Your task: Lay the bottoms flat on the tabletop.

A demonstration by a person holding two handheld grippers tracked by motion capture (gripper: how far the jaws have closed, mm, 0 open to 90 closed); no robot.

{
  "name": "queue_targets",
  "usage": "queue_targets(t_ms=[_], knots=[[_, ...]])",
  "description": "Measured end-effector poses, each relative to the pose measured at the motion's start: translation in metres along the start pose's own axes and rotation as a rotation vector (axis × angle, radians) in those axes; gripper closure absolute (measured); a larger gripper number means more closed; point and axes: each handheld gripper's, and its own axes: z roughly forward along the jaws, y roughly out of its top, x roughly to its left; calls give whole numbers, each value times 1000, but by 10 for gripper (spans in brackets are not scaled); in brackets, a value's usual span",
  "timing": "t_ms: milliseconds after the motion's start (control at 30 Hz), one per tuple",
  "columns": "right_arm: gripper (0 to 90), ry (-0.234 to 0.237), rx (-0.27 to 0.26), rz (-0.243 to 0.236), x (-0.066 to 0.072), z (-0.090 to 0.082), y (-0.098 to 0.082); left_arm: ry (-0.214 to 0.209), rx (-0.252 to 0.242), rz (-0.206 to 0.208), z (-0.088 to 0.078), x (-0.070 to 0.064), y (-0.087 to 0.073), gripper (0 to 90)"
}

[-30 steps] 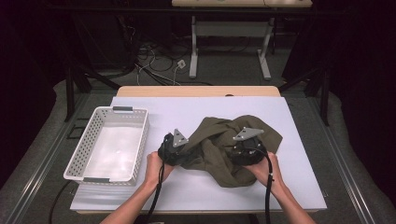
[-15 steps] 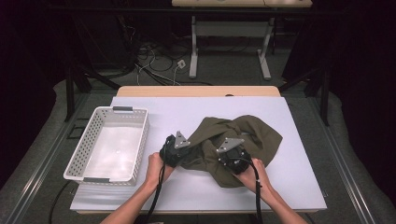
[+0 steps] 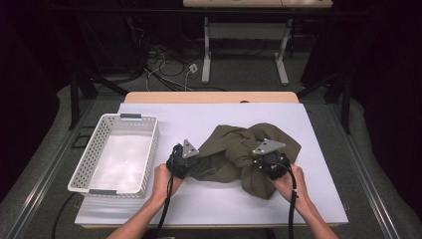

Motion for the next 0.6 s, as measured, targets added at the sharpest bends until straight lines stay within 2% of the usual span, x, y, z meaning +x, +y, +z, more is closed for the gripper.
queue_targets(t_ms=[67, 100, 167, 200, 233, 333, 367, 400, 500, 600], knots=[[900, -52, 21, 15, -10, 2, -6, 4, 11, 4, 1, 1, 0, 881], [900, -60, 27, 34, -16, 5, -10, 1, 18, -1, 2, 2, -1, 880], [899, -56, 60, 72, -25, 14, -18, -6, 24, -7, 6, 2, -2, 871], [899, -50, 74, 74, -28, 19, -22, -12, 31, -4, 7, 1, -1, 861], [897, -31, 87, 88, -29, 23, -23, -12, 30, 1, 8, 0, -1, 838], [886, -3, 86, 89, -27, 28, -23, -23, 29, 19, 11, -4, 1, 705], [874, 1, 79, 87, -26, 27, -21, -22, 29, 12, 13, -5, 2, 637], [848, 9, 75, 86, -25, 25, -20, -25, 27, 13, 14, -6, 2, 574], [719, 26, 38, 89, -21, 20, -14, -21, 34, 16, 21, -7, 3, 476], [566, 45, 17, 90, -14, 12, -7, -16, 46, 25, 25, -7, 4, 447]])
